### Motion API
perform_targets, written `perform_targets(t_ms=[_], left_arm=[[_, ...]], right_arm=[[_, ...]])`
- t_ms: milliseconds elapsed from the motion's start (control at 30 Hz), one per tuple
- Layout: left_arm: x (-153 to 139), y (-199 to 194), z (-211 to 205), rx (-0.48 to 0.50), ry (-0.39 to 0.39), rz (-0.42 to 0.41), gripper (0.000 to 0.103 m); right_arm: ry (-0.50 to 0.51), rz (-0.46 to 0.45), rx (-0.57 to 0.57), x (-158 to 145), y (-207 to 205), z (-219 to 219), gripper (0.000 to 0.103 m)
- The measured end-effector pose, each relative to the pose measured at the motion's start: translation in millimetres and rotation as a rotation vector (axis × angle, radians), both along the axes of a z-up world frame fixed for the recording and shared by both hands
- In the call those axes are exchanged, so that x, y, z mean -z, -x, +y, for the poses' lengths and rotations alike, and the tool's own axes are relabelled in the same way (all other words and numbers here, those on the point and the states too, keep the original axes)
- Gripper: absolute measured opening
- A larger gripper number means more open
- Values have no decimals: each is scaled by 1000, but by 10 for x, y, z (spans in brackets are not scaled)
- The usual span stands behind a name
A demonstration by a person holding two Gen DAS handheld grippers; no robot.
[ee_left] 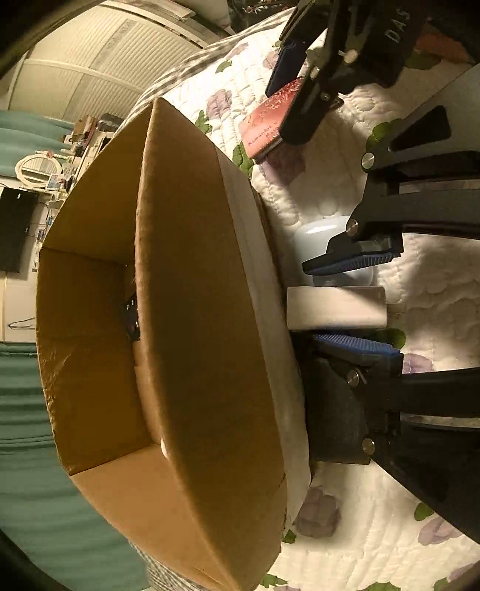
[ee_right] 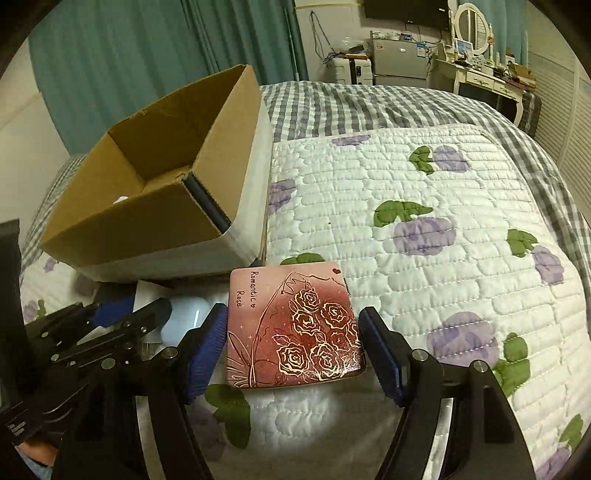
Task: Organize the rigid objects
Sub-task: 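Grasp the pink rose card case with the right tool while the left grasps the white stick, then lower the white stick into the box with the left tool while the right holds the pink case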
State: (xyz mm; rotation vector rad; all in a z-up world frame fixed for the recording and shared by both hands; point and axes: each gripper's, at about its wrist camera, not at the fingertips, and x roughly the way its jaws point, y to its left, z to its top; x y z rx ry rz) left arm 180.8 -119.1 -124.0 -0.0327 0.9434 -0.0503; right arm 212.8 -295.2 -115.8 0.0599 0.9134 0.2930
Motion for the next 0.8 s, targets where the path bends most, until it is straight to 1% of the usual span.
perform_targets(t_ms=[33, 100, 200, 267, 300, 367, 467, 567, 600, 633, 733, 800], left_arm=[[-9, 13, 23, -13, -2, 1, 24], [-54, 66, 52, -18, 3, 1, 24], [-165, 195, 62, -2, -12, -9, 23], [-291, 321, 74, 7, -20, -22, 23], [-332, 359, 82, 8, -14, -30, 23], [-508, 495, 122, 10, 6, -61, 23], [-748, 672, 189, 11, 18, -103, 23], [-1126, 818, 262, 23, 17, -165, 23], [-1206, 807, 288, 24, 18, -179, 23], [-1355, 826, 328, 29, 26, -205, 23], [-1636, 785, 402, 43, 27, -253, 23], [-1774, 747, 442, 51, 18, -282, 23]], right_arm=[[4, -1, -1, 4, 1, 2, 71], [8, -12, -3, -31, 33, 6, 71], [9, -34, 2, -124, 99, -4, 71], [8, -40, 6, -179, 146, -2, 71], [6, -44, 9, -221, 191, 1, 71], [8, -50, 11, -297, 277, 15, 71], [33, -68, 2, -474, 417, 68, 71], [39, -113, -1, -768, 549, 118, 71], [45, -138, 1, -905, 582, 151, 71], [48, -155, 1, -1006, 599, 180, 71], [48, -227, -1, -1372, 626, 304, 71], [46, -274, -8, -1583, 599, 408, 67]])
